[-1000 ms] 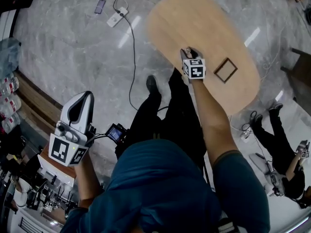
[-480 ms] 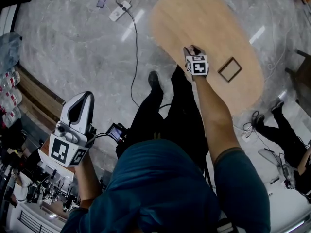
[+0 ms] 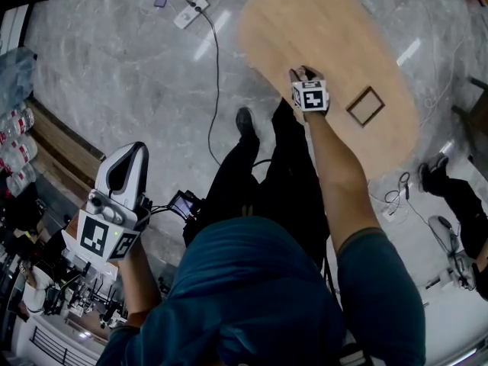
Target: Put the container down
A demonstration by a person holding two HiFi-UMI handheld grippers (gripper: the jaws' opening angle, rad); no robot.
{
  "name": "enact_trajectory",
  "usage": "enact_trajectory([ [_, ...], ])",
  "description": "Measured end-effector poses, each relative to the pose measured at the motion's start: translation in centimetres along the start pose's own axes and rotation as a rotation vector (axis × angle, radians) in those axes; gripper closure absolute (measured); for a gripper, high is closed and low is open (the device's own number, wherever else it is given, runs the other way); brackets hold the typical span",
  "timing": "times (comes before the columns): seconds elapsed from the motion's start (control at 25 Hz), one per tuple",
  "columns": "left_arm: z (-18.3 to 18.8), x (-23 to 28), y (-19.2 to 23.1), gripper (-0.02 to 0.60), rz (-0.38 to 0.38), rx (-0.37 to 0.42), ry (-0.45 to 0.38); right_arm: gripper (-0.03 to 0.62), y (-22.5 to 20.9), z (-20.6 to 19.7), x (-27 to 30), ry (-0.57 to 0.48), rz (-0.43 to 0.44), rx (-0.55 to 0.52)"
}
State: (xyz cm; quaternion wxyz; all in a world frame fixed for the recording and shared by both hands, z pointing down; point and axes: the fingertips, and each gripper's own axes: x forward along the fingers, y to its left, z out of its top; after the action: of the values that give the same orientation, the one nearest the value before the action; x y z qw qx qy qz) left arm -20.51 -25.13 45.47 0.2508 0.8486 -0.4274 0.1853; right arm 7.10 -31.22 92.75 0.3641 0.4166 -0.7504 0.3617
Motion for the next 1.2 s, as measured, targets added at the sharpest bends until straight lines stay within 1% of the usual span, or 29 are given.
enact_trajectory([
  [0.28, 0.4, 0.0, -0.5, 0.584, -0.012, 0.009, -0.020, 0.437, 0.4, -0.7, 0.4, 0.047, 0.026, 0.001],
  [0.48, 0.2, -1.3, -1.3, 0.584, -0.020, 0.028, -0.042, 0.436, 1.0, -0.9, -0.3, 0.085, 0.071, 0.080],
  [0.64, 0.9, -2.1, -2.2, 0.584, -0.036, 0.029, -0.067, 0.436, 1.1, -0.4, -2.3, 0.092, 0.083, 0.086],
  [0.8, 2.8, -2.5, -3.0, 0.584, -0.045, 0.028, -0.123, 0.436, -0.1, 2.8, -5.6, 0.044, 0.076, 0.062],
  [0.92, 3.4, -4.0, -3.5, 0.584, -0.065, 0.045, -0.160, 0.436, -0.1, 4.3, -9.5, -0.029, 0.036, 0.053],
  [1.0, 3.5, -5.2, -3.7, 0.584, -0.078, 0.062, -0.179, 0.437, 0.9, 5.4, -12.6, -0.101, 0.024, 0.039],
  [1.2, 4.4, -7.8, -3.7, 0.584, -0.079, 0.095, -0.238, 0.442, 4.6, 11.2, -20.7, -0.278, 0.064, -0.029],
])
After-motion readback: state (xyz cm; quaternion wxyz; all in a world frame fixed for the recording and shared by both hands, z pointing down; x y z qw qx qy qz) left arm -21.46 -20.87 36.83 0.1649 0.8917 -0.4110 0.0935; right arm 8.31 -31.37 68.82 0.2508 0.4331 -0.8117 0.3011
